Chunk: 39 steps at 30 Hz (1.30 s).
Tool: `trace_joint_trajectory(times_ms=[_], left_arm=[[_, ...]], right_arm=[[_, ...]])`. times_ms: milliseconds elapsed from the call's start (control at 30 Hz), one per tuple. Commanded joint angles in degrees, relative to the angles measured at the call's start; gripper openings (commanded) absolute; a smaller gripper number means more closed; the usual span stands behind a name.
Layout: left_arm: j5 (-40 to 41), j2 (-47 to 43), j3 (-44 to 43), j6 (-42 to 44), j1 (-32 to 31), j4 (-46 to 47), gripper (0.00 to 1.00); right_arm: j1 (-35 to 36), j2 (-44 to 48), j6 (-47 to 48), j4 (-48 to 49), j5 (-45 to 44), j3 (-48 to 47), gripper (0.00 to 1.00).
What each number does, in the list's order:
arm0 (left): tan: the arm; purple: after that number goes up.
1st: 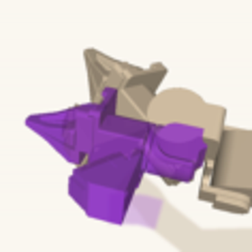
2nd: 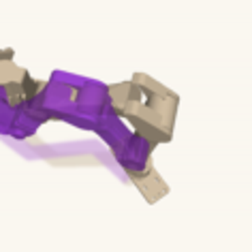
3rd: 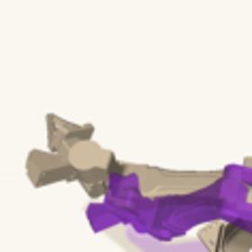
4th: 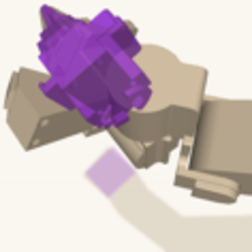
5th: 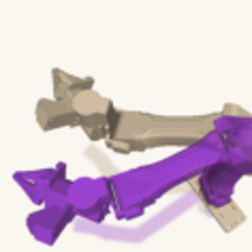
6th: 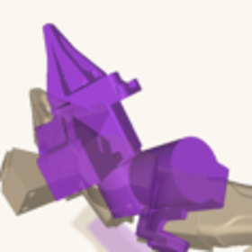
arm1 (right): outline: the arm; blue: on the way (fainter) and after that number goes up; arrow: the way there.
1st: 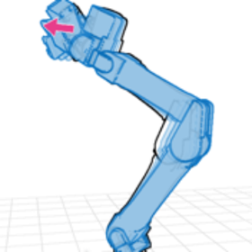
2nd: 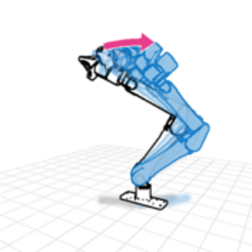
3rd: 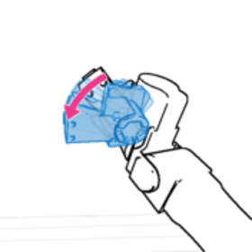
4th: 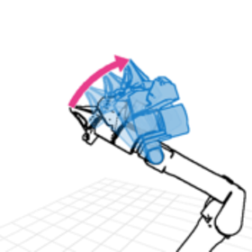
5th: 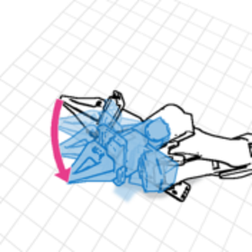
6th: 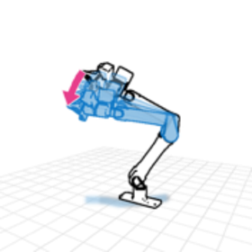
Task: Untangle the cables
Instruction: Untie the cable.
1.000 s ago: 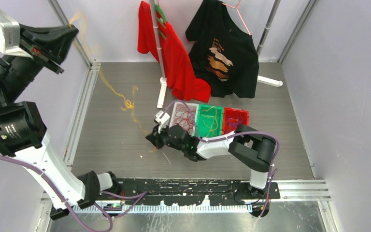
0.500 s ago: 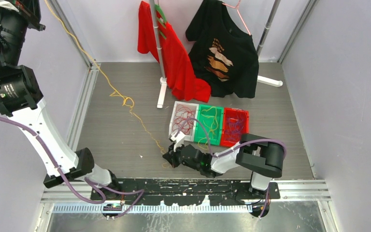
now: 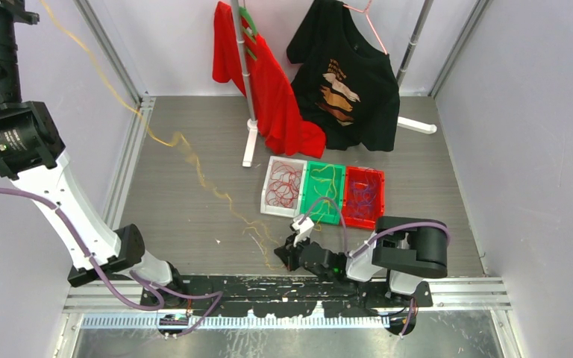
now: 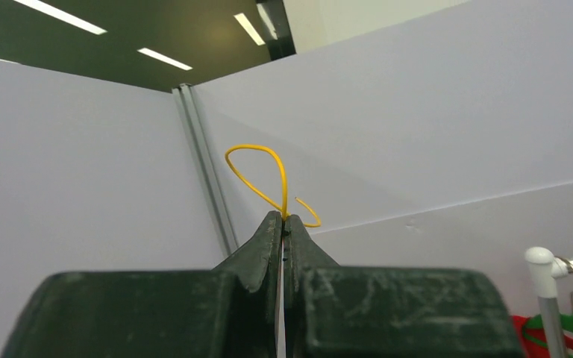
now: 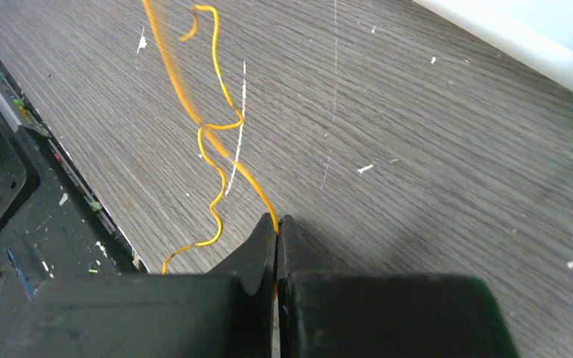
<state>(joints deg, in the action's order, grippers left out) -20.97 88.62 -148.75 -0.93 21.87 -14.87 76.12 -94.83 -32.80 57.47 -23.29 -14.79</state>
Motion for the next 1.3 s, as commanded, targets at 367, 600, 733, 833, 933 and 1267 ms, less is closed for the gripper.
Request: trace_joint_trajectory(times_ms=[367,600,733,833,933,1267], left_arm=[[1.76,-2.70,4.67,-3.56,0.10,8.45,0.00],[-16.52,-21.16,37.33,-5.73,0.11,7.96,0.00],[-21.50,-28.86,52.25,-2.45,0.11,5.65,0.00],[-25.21,-31.97,58.01,-0.17,0.10,1.19,0.00],[-27.58,-33.41,61.65,1.25,0.15,-3.47,0.00],[-31.55,-37.18,70.96,4.44,0.12,-10.87,0.00]], right_arm=[[2.54,6.84,0.11,-1.70,-4.76,0.38,0.01],[-0.34,25.44,11.18,-28.89,-0.38,-21.07,0.01],[-5.51,30.54,13.46,-41.50,3.17,-31.26,0.01],[-9.04,32.87,15.31,-48.40,6.22,-37.10,0.01],[-12.49,33.69,16.15,-56.13,8.61,-42.61,0.01],[-20.71,35.79,12.88,-69.09,13.59,-49.11,0.01]])
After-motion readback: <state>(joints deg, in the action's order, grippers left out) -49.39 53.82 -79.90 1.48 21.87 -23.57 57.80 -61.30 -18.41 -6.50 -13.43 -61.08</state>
